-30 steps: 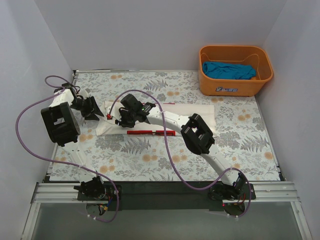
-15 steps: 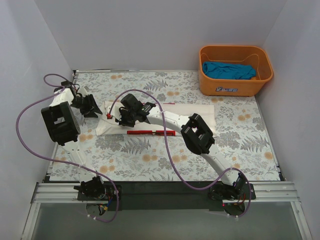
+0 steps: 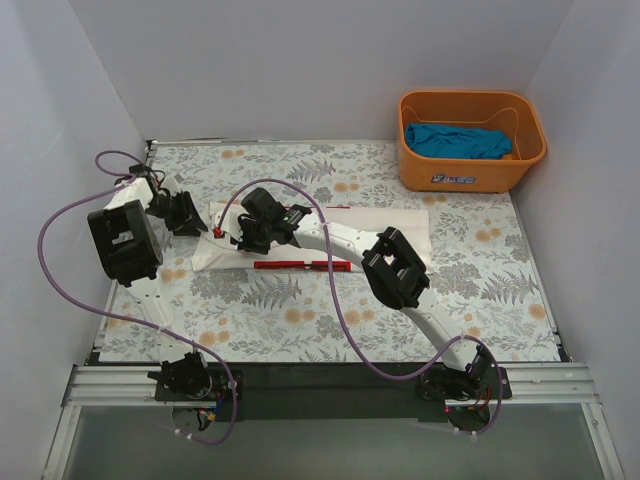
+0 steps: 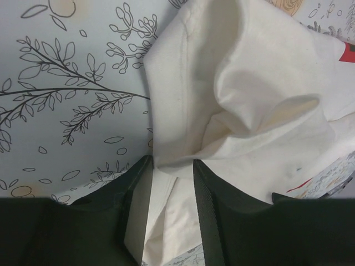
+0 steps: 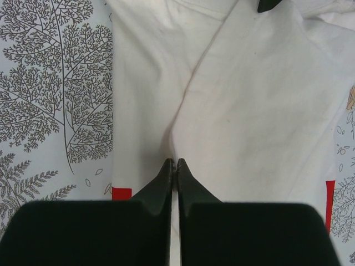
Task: Fold and stack the t-shirts
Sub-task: Fold the tshirt
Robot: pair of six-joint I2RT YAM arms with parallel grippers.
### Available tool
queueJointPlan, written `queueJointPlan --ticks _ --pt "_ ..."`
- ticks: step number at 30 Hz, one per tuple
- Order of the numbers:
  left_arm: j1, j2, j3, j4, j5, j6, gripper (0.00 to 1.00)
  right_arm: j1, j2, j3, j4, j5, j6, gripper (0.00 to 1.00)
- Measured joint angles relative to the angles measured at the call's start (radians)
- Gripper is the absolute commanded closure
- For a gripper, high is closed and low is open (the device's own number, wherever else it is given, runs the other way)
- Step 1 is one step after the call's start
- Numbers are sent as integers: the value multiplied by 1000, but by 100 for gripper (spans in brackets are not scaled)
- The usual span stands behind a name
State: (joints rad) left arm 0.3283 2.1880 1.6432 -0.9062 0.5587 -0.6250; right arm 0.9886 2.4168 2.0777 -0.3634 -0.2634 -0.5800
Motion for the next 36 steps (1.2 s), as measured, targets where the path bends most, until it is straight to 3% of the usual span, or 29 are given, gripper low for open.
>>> queueJointPlan --ticks 7,18,36 --pt "-6 0 22 -5 1 4 72 0 0 0 0 3 0 99" --pt "-12 0 19 21 3 1 65 0 0 0 0 3 0 99" --pt "-18 -8 13 110 11 -46 65 0 0 0 0 5 -2 99"
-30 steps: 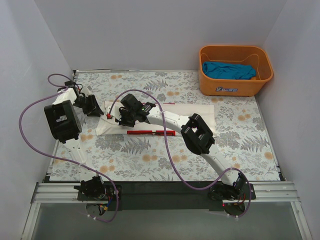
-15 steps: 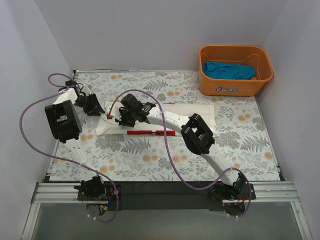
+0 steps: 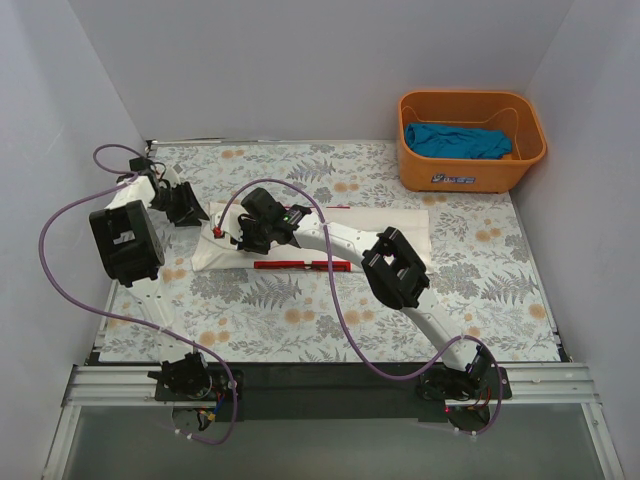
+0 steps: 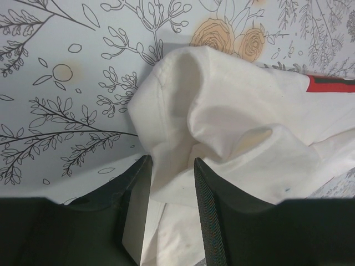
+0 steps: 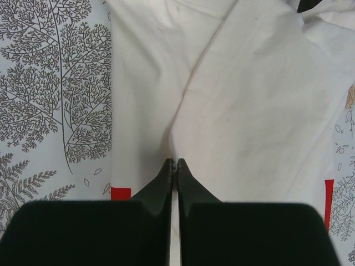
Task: Fold and stack the t-shirts
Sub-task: Fold the tshirt
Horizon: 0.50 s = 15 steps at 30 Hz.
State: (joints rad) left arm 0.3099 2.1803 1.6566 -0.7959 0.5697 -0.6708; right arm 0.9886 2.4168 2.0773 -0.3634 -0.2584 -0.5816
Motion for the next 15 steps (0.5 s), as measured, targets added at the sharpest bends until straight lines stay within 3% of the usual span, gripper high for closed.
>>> queueJointPlan --ticks 15 --pt "-1 -81 -67 74 -7 -40 67 0 0 -13 1 3 -1 99"
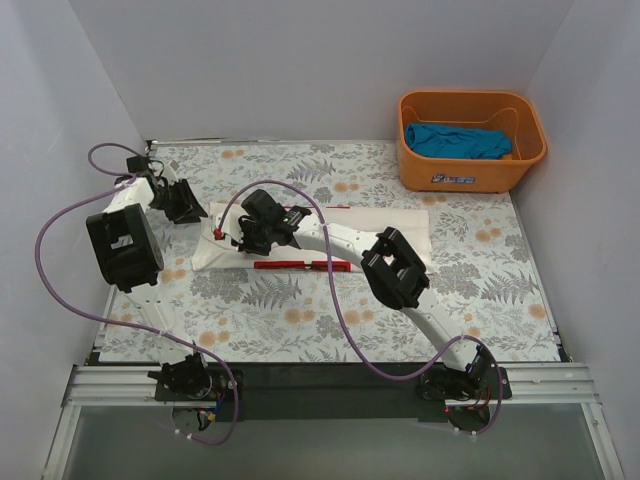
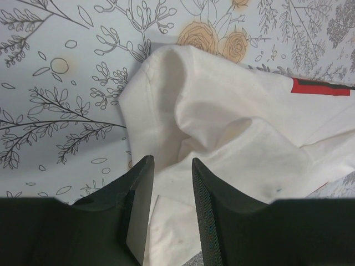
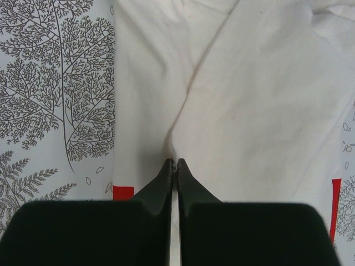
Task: Fold and stack the t-shirts
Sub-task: Fold the tshirt
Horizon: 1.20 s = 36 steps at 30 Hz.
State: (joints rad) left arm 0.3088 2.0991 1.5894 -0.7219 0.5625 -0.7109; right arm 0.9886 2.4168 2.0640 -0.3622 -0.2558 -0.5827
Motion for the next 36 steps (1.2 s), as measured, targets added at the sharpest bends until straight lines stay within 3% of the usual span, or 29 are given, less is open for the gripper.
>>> queueJointPlan --ticks 26,28,32,36 --pt "-2 7 -76 -34 34 61 73 -1 0 -17 7 23 -18 99" --pt "-2 7 -76 -35 37 66 77 -1 0 -17 7 23 -20 99" --pt "-2 7 -76 -42 37 77 96 -3 0 -17 7 26 -21 99" --pt "-2 6 -70 -63 36 83 100 -10 0 -17 8 26 -22 99"
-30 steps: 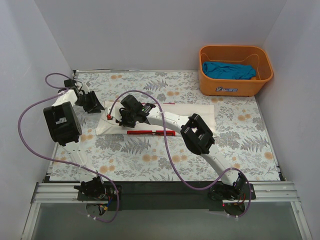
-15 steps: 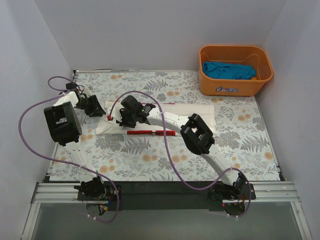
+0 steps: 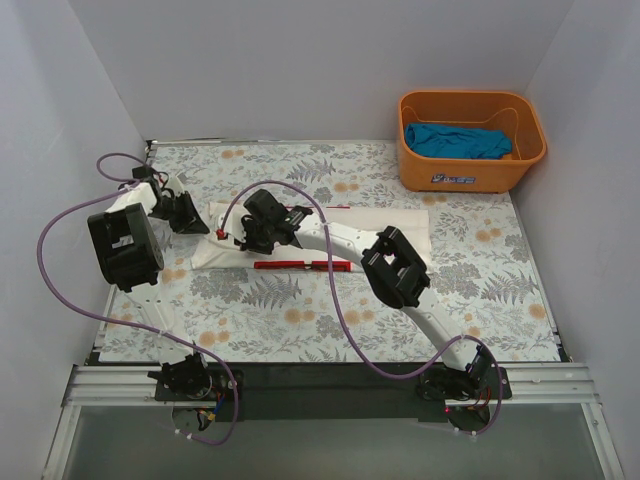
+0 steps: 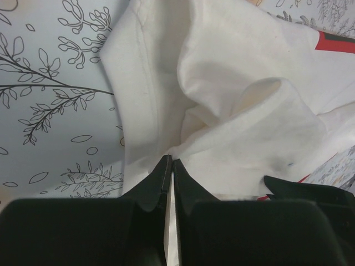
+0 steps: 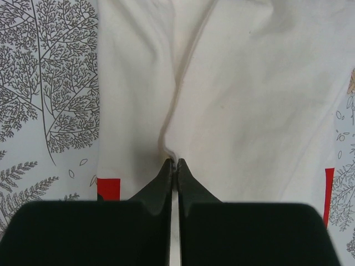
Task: Fold and stack the t-shirts
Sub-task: Fold the tshirt
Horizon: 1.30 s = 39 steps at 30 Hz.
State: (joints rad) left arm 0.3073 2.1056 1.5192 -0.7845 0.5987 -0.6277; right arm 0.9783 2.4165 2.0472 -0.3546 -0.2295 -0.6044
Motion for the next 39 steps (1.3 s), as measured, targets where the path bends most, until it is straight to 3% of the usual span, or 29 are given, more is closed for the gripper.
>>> queueJointPlan --ticks 18,26,39 --pt "0 0 224 -227 60 -1 100 -78 -75 0 47 8 -32 99" --pt "0 0 206 -340 85 9 100 -101 -105 -34 68 -2 -80 99" --pt "1 -12 83 -385 96 11 100 -113 -152 -140 76 -64 -128 99"
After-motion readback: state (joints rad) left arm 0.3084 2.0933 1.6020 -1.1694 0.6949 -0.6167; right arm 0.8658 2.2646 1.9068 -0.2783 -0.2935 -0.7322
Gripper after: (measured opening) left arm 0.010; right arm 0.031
